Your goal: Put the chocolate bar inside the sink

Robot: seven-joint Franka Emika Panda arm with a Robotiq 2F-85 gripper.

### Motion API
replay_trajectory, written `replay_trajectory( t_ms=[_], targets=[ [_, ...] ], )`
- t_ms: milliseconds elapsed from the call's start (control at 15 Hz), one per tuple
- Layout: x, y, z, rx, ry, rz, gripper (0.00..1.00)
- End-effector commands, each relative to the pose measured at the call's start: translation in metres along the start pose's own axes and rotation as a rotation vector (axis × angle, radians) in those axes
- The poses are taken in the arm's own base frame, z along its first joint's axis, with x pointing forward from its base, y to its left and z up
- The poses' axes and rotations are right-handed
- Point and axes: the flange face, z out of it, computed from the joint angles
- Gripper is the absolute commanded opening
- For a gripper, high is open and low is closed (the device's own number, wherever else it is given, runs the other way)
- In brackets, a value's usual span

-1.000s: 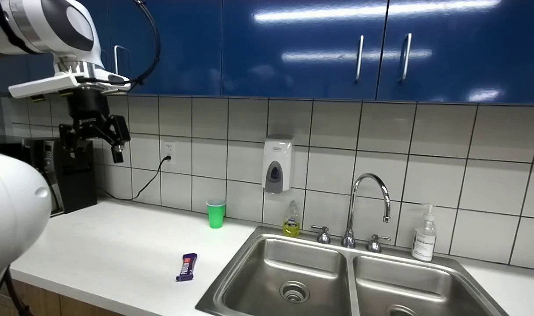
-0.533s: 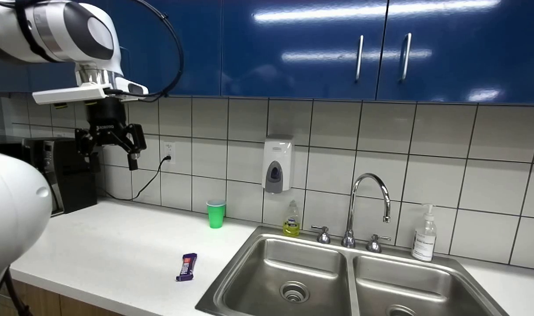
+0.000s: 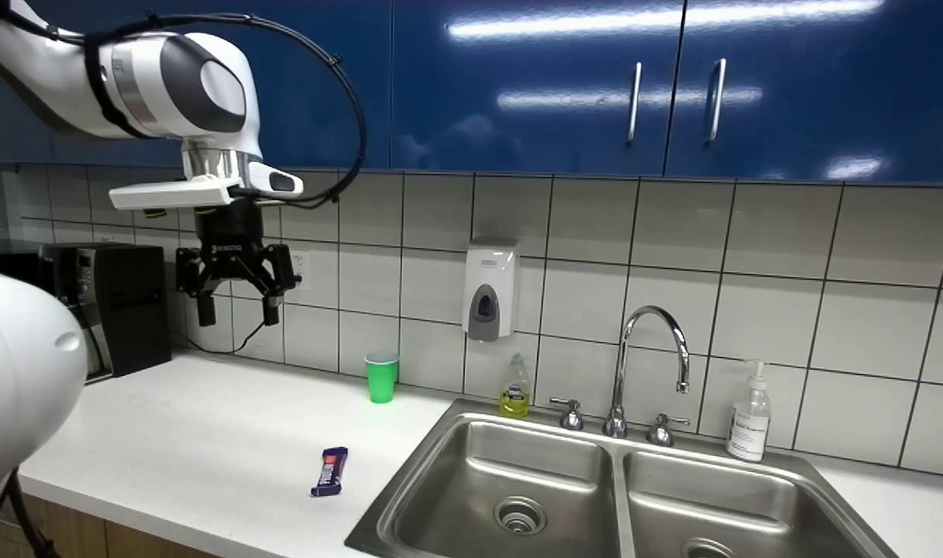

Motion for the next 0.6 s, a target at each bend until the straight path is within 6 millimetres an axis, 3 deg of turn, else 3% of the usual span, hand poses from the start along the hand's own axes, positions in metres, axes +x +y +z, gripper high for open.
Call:
replay_trajectory(
  t_ms=[0, 533],
  targets=[
    [0.008, 0.023, 0.02, -0.006, -0.002, -0.018, 1.0],
    [0.052, 0.039, 0.098, -0.005, -0.038, -0.046, 1.0]
  ],
)
